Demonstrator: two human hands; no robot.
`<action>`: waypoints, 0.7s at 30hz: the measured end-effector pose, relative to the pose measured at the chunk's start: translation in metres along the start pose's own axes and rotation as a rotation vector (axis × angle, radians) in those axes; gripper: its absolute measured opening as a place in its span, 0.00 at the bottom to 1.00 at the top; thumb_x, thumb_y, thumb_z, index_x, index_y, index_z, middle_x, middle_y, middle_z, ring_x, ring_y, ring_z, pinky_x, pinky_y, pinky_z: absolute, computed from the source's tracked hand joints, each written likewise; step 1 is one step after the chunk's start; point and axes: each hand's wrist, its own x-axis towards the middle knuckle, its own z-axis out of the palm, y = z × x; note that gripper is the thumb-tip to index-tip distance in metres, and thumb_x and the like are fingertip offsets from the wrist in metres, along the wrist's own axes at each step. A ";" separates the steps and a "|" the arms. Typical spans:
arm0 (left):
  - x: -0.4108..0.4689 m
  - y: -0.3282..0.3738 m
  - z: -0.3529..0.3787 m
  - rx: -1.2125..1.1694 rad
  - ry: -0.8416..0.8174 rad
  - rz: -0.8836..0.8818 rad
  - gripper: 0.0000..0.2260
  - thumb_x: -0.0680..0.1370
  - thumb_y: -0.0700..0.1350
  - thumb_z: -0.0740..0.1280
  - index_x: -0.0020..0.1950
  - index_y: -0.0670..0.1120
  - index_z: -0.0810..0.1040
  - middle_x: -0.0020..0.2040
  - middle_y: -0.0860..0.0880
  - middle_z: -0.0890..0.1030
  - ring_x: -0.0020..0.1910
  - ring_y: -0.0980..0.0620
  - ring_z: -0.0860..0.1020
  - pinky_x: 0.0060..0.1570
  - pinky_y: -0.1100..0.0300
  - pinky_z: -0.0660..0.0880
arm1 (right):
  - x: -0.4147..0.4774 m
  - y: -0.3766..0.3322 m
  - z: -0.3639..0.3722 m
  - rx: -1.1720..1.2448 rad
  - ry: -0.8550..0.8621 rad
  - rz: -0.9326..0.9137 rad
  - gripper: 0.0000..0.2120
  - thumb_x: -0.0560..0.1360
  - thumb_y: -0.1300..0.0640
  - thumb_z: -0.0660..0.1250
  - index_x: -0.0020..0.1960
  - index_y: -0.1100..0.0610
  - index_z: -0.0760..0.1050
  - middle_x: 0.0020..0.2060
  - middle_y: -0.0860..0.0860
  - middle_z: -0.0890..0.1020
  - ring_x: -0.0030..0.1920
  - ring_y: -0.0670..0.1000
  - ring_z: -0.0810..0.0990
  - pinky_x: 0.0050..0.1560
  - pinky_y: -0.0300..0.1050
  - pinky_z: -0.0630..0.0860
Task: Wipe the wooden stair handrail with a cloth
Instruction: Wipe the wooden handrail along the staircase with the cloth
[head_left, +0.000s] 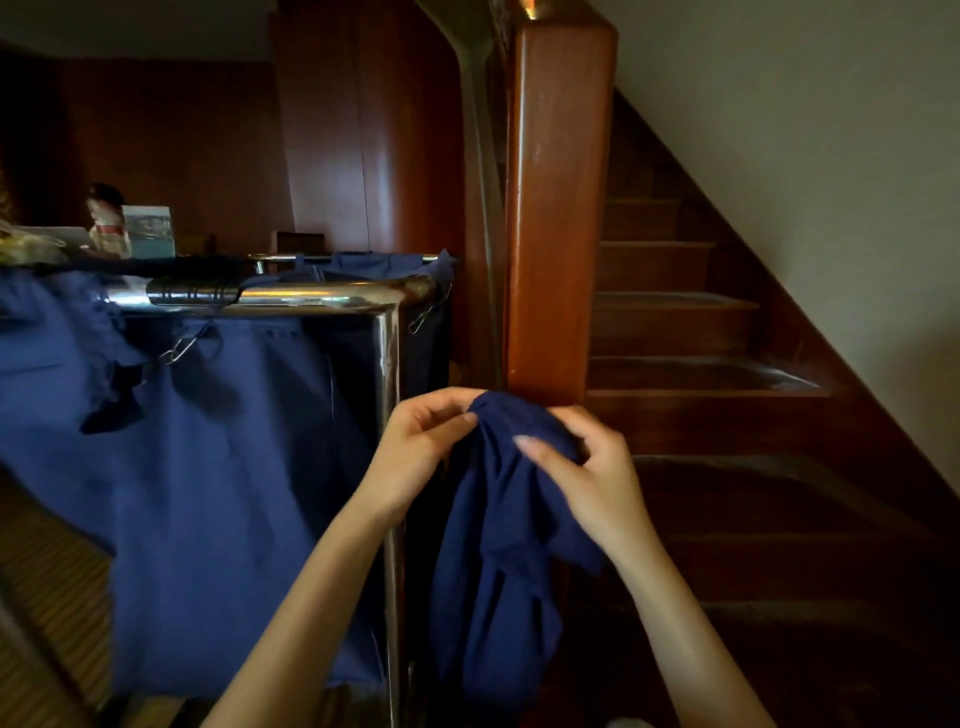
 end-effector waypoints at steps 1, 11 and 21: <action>-0.002 -0.002 0.002 0.055 0.020 0.001 0.12 0.79 0.31 0.62 0.56 0.43 0.80 0.46 0.51 0.85 0.46 0.59 0.82 0.44 0.70 0.74 | 0.005 -0.004 -0.007 -0.019 0.031 -0.032 0.04 0.72 0.57 0.72 0.47 0.53 0.80 0.44 0.52 0.83 0.48 0.44 0.81 0.50 0.38 0.73; -0.009 -0.025 0.019 0.112 -0.098 -0.594 0.09 0.82 0.41 0.62 0.47 0.41 0.80 0.35 0.44 0.83 0.29 0.52 0.81 0.30 0.61 0.79 | 0.019 -0.034 -0.064 -0.365 0.023 -0.280 0.06 0.74 0.63 0.69 0.50 0.56 0.80 0.52 0.47 0.79 0.56 0.43 0.78 0.55 0.43 0.75; 0.041 0.052 0.070 -0.176 -0.038 -0.188 0.12 0.77 0.37 0.60 0.44 0.44 0.84 0.35 0.49 0.84 0.36 0.54 0.82 0.35 0.66 0.78 | -0.004 -0.008 -0.019 0.293 0.183 0.059 0.32 0.73 0.65 0.71 0.73 0.50 0.64 0.70 0.43 0.73 0.71 0.44 0.70 0.72 0.50 0.67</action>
